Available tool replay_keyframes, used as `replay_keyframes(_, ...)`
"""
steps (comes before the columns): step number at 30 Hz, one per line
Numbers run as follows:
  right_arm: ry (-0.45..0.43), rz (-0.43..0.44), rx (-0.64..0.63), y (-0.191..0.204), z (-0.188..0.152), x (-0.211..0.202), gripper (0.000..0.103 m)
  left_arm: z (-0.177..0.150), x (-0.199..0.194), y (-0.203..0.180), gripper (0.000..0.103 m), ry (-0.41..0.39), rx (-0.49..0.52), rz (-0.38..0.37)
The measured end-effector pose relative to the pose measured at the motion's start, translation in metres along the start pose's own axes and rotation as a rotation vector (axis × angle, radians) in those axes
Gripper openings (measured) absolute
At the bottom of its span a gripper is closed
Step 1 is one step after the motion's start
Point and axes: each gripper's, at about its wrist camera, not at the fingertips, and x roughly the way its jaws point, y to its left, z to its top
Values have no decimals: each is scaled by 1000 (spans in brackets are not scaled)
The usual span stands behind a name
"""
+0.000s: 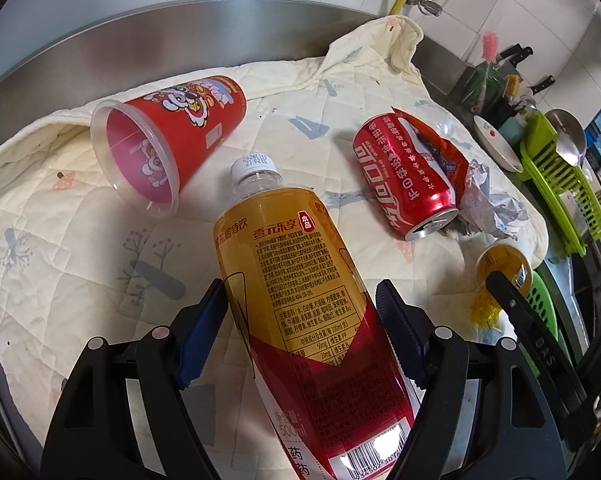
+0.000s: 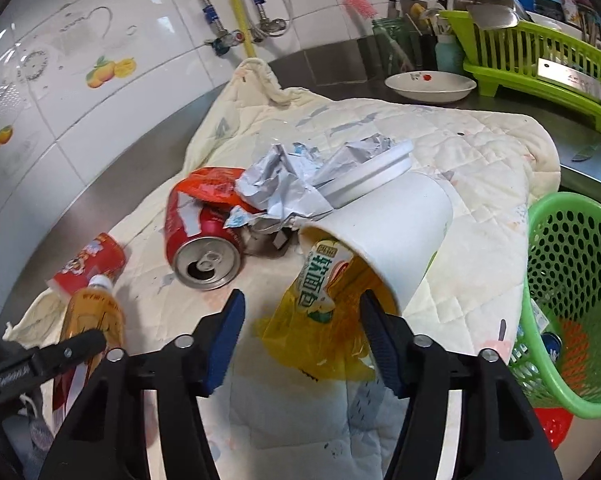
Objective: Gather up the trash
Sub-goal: 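Return the left tool to the yellow-red bottle and grasp it while the right tool reaches the yellow cup, then grasp the yellow cup with the right tool and drop it into the green basket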
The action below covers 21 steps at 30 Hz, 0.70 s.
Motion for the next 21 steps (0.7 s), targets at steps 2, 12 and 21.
replay_keyframes(2,10,-5,7,0,1,3,47,-1,0,2,74,0,0,-2)
replay_keyframes(12,-13,62,-31,7,-6,-21,29,-4,-9,8,74,-19,-8,-8)
replay_keyframes(21,-37,158,-78,12,-14,-62,27,-10,-29,-1,73,-47,10,-28)
